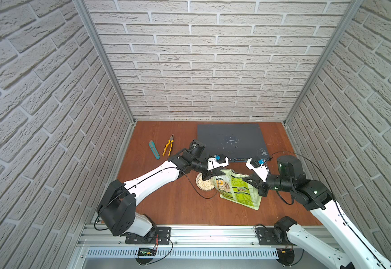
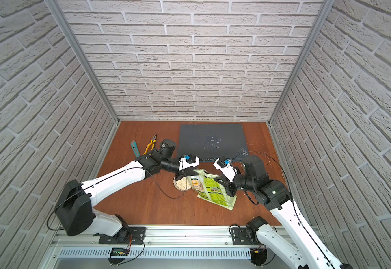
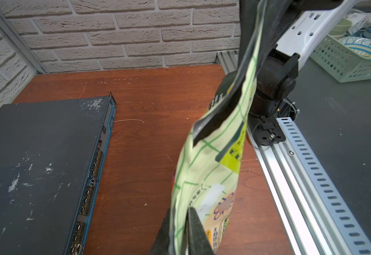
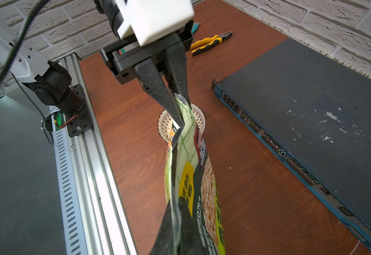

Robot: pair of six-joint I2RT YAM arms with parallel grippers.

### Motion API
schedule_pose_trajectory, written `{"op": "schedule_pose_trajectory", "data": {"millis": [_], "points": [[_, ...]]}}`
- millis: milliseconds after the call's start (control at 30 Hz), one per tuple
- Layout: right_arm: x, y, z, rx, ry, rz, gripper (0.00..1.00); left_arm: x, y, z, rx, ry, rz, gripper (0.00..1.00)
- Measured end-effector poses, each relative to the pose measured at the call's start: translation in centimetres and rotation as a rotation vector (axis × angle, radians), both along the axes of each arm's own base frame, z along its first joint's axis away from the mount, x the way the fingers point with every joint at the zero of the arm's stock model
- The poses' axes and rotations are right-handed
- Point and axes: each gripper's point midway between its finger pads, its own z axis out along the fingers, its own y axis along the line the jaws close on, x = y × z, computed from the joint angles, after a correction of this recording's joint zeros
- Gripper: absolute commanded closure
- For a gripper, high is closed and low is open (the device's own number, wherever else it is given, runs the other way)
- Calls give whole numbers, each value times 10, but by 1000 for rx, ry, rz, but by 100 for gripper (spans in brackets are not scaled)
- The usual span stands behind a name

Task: Pour the oats into the breakfast bowl
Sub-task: Close the oats bag at the center of the board.

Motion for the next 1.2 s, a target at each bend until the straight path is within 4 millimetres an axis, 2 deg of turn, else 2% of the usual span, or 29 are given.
{"op": "schedule_pose_trajectory", "data": {"millis": [133,400,533,633,800,867,1067,1133,1200], "points": [[7,3,-3,-15,-13,6,96,-6,13,3,19,-21,38,98],[18,24,-17,-34,-15,68,93,-24,48,4,90,-46,133,97],[20,35,-28,-62,-1,109,88,-30,60,1,127,-30,168,84],[23,35,-40,-100,20,109,83,-31,62,4,123,-34,179,73],[22,37,-46,-121,30,126,72,-33,66,9,118,-45,190,54],[20,37,-49,-139,41,142,69,-34,67,7,122,-45,193,50],[20,40,-49,-200,56,178,68,-35,75,-6,170,-28,216,54],[21,44,-50,-218,55,196,68,-34,77,-8,182,-27,227,61],[20,47,-52,-242,57,217,74,-34,79,-10,192,-26,236,70]]}}
